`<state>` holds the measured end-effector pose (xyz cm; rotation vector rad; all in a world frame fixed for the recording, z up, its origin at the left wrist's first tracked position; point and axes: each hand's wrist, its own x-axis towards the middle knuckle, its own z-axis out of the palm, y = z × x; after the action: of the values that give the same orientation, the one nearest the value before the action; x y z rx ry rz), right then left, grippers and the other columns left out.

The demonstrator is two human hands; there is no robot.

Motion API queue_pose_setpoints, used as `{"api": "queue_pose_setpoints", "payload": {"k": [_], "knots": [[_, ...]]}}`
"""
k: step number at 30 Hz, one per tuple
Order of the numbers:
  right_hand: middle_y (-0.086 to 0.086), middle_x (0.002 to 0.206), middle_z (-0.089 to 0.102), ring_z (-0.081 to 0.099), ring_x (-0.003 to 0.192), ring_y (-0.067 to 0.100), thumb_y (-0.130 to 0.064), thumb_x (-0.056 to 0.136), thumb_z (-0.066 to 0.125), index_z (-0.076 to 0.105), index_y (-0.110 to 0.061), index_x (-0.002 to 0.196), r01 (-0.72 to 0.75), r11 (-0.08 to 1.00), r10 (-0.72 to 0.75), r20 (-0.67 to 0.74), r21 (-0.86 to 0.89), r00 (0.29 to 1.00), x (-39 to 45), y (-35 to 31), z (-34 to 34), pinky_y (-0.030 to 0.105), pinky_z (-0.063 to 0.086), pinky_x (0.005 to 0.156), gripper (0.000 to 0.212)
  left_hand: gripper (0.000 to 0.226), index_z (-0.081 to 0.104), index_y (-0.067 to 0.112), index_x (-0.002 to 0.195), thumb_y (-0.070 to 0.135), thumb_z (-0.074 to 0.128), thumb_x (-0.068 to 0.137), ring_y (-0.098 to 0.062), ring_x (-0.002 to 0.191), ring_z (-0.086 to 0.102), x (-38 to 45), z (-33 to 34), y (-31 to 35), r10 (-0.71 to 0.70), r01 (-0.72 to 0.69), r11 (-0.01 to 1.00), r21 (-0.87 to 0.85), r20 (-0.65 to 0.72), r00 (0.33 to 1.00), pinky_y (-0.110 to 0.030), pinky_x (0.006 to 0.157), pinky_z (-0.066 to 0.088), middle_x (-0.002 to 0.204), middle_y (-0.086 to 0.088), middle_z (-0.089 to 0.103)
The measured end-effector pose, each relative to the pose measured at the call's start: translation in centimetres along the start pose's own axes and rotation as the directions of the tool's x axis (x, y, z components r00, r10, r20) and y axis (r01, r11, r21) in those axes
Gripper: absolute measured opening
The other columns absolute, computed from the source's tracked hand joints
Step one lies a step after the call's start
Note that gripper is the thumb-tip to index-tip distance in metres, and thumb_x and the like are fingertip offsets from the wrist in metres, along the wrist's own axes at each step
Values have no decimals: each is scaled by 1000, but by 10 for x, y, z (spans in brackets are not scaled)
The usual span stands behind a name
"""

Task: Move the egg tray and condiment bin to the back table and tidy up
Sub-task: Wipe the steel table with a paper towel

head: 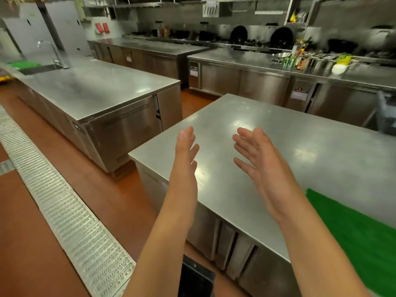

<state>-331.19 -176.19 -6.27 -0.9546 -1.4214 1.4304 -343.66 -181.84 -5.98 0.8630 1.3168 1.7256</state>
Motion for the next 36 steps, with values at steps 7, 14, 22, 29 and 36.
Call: {"api": "queue_pose_setpoints", "payload": {"k": [7,14,22,29,36], "knots": [[-13,142,54,49,130,2,-71,73,37,47,-30,143,46,999,-46,-50,-4,998,-34,-18,-53,34,38,113,82,85,34,37,148,73,24,72,-6,139,38,-30,42,-3,18,-24,998,54,118,993,-39,121,20,154,15,37],[-14,140,55,49,128,-2,-71,71,39,49,-31,142,28,1000,-25,-210,11,977,-87,-21,-162,33,39,112,81,72,44,44,142,76,26,80,1,131,47,-71,146,-30,47,-62,997,47,278,959,-37,118,28,145,22,48],[-14,137,58,51,128,0,-70,76,40,52,-30,139,67,998,-60,-488,-4,871,-153,-23,-281,38,39,113,75,78,44,35,145,73,28,78,2,129,49,-129,264,-58,-30,34,999,3,532,846,-38,118,29,145,17,49],[-15,136,57,51,127,-1,-69,74,38,50,-33,138,78,996,-90,-693,-48,715,-198,-25,-325,31,42,109,74,68,47,41,139,75,27,84,5,127,49,-140,320,-74,-56,72,997,6,697,715,-36,117,30,142,20,51],[-14,137,57,51,126,1,-71,75,39,50,-29,140,49,995,-101,-836,-89,539,-224,-26,-346,35,41,111,79,72,45,42,142,76,27,82,8,126,49,-146,355,-93,-86,109,994,30,823,562,-38,118,28,141,24,51]]}}
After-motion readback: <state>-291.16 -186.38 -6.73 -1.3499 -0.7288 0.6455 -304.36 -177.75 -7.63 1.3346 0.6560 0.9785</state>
